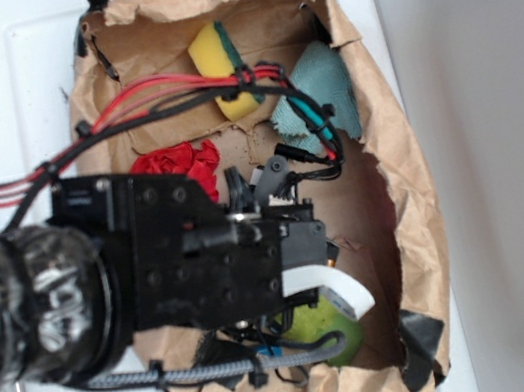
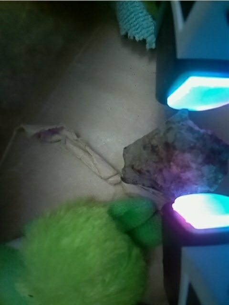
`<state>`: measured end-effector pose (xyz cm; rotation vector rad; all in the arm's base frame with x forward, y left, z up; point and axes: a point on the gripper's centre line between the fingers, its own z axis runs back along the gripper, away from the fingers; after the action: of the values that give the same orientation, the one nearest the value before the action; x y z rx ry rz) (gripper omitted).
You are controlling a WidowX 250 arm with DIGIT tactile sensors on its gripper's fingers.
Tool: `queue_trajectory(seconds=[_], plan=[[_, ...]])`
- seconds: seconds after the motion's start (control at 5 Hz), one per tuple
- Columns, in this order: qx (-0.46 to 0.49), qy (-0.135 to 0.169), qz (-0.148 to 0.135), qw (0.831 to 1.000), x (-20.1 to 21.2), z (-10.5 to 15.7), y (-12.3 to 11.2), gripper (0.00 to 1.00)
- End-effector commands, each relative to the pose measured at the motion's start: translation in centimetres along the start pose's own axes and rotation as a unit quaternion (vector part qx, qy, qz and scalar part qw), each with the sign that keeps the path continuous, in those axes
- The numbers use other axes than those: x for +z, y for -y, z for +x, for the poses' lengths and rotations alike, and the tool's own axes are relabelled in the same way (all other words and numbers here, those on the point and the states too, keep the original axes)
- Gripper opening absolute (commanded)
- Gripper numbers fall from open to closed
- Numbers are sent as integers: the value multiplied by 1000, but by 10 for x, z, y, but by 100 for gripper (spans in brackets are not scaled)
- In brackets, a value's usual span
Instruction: Grab the rock.
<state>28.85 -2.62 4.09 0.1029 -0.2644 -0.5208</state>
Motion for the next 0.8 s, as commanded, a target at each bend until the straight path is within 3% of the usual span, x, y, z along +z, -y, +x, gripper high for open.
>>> queue_trajectory(seconds=[0.0,0.2,0.6], plan=[[52,-12,-3,999,19,7,-7,0],[128,-52,-49,989,59,1,-23,0],[200,-42,-88,975,107,-8,-61,0]])
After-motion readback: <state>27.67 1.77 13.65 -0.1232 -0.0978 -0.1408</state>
